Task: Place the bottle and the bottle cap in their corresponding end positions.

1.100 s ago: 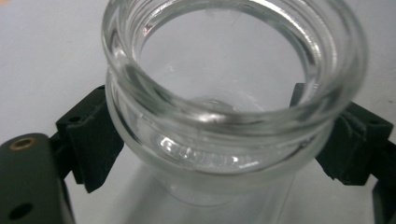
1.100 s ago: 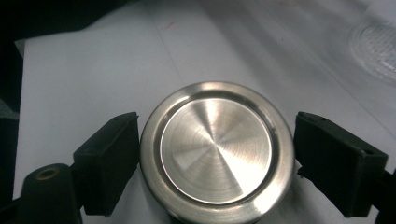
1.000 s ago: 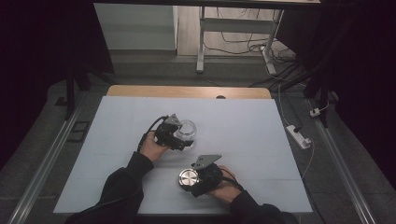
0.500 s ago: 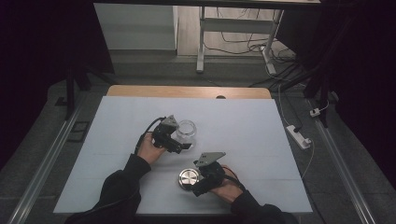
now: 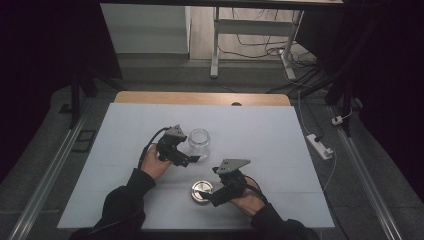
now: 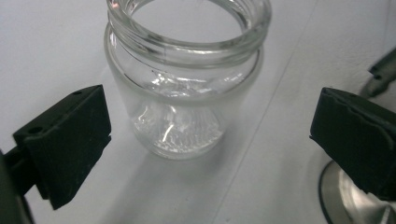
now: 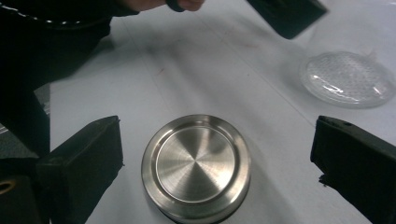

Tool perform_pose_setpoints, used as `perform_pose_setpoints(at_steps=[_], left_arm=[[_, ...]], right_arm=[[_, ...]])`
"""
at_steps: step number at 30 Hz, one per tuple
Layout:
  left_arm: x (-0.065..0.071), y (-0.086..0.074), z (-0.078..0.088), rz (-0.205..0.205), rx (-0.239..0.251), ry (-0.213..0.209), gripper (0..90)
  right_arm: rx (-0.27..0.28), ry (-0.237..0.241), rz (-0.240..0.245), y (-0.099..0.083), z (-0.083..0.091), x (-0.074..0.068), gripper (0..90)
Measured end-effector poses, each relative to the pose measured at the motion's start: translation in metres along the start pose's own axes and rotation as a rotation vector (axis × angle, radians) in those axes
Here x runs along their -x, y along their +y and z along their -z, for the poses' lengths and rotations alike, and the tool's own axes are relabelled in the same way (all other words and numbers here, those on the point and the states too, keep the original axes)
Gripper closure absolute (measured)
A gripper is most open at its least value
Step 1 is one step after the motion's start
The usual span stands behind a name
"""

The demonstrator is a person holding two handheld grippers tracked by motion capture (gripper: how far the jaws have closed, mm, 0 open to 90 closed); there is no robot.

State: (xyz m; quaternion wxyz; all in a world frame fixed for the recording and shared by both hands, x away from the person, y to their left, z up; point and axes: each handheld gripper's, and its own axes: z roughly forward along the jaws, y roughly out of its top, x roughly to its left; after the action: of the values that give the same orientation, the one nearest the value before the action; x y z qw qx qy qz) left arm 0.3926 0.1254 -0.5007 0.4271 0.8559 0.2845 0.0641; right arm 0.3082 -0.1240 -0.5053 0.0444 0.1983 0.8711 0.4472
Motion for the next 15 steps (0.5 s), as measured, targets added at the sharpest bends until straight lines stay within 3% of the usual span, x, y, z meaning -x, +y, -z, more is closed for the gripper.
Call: perform_pose_setpoints(at_steps=[9,15], left_arm=[[0.012,-0.009,0.013,-0.011,0.0,0.0,0.0],[0.017,-0.014,0.023,-0.005,0.028,-0.001,0.0]], right_arm=[[0.005,-0.021,-0.003,-0.001,0.007,0.003,0.9],[0.006,-0.042,0.002,-0.003,0.012,0.005,0.9]])
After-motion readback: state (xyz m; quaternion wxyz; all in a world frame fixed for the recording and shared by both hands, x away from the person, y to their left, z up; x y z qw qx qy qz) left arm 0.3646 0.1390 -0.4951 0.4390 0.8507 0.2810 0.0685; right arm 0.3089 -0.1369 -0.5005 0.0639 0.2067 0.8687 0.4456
